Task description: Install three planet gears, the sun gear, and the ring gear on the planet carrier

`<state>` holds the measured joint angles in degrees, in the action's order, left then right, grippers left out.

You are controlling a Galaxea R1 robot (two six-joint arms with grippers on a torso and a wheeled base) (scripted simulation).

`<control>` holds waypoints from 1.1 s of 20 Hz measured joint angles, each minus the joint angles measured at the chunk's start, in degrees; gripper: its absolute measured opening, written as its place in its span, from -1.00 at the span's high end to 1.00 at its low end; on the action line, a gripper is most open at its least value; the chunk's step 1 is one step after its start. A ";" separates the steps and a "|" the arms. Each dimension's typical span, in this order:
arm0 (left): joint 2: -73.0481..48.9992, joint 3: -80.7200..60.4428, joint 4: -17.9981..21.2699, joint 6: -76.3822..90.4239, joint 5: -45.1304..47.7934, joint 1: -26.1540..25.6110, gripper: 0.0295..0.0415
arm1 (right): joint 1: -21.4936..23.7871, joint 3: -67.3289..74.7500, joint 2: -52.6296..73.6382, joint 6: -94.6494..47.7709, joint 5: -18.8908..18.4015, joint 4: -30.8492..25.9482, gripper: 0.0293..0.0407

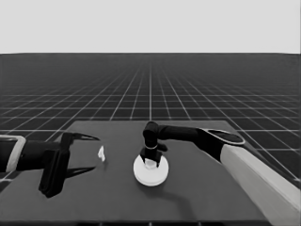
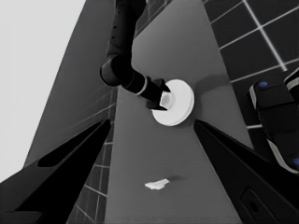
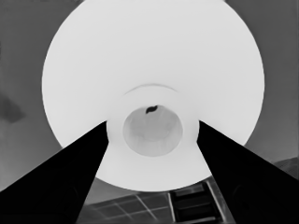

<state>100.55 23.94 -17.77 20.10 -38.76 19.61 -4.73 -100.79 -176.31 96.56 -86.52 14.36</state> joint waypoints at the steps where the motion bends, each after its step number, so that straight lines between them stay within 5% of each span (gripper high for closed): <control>1: 0.00 0.00 0.00 0.00 0.00 0.00 -0.49 | 0.00 0.00 0.00 0.50 0.00 0.00 0.03; 18: 0.00 0.00 0.00 0.00 0.00 0.00 -0.49 | 0.01 0.00 0.00 9.00 0.00 0.00 0.03; 19: 0.00 0.00 0.00 0.00 0.00 0.00 -0.49 | 0.02 0.01 -0.01 9.30 0.01 -0.01 -0.41; 22: 0.00 0.00 0.00 0.00 0.00 0.00 -0.49 | 0.05 0.00 -0.01 9.64 0.01 0.00 -0.61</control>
<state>100.55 23.94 -17.77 20.10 -38.76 19.61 -4.68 -100.79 -176.32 106.20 -86.51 14.36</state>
